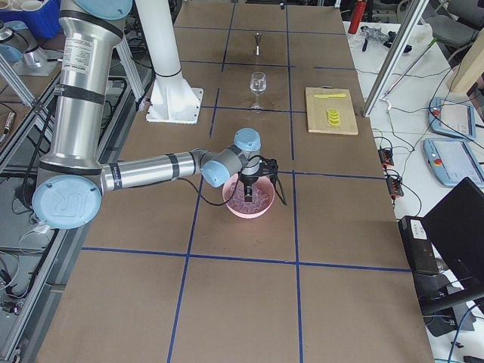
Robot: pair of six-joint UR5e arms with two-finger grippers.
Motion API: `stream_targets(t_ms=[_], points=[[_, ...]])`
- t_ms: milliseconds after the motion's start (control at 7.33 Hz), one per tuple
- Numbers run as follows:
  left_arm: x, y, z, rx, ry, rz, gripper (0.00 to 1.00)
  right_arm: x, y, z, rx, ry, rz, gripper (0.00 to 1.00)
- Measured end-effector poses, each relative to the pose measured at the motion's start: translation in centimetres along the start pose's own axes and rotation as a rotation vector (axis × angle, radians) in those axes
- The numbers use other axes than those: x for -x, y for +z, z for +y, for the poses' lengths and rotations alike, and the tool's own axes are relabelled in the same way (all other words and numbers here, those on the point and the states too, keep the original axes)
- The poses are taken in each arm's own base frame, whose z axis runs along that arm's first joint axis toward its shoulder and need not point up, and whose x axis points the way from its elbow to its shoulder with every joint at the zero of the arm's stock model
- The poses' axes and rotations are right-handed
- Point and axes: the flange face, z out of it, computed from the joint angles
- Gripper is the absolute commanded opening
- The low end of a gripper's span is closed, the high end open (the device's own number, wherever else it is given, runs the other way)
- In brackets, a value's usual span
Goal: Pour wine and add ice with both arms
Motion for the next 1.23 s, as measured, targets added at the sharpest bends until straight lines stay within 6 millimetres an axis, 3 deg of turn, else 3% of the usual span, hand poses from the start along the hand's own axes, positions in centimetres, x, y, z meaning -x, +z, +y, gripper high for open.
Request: stream_targets(t_ms=[273, 683, 819, 1229], points=[[-0.1, -0.2, 0.0, -0.003, 0.002, 0.002, 1.00, -0.1, 0.1, 0.0, 0.001, 0.001, 0.002, 0.00], [-0.2, -0.5, 0.1, -0.007, 0.006, 0.002, 1.00, 0.2, -0.2, 0.1, 0.000, 0.000, -0.005, 0.00], [-0.2, -0.6, 0.5, -0.007, 0.007, 0.003, 1.00, 0.8, -1.6, 0.0, -0.016, -0.005, -0.026, 0.00], [-0.4, -1.1, 0.9, -0.013, 0.011, 0.006, 1.00, 1.8, -11.1, -3.1, -0.117, 0.021, -0.196, 0.00]])
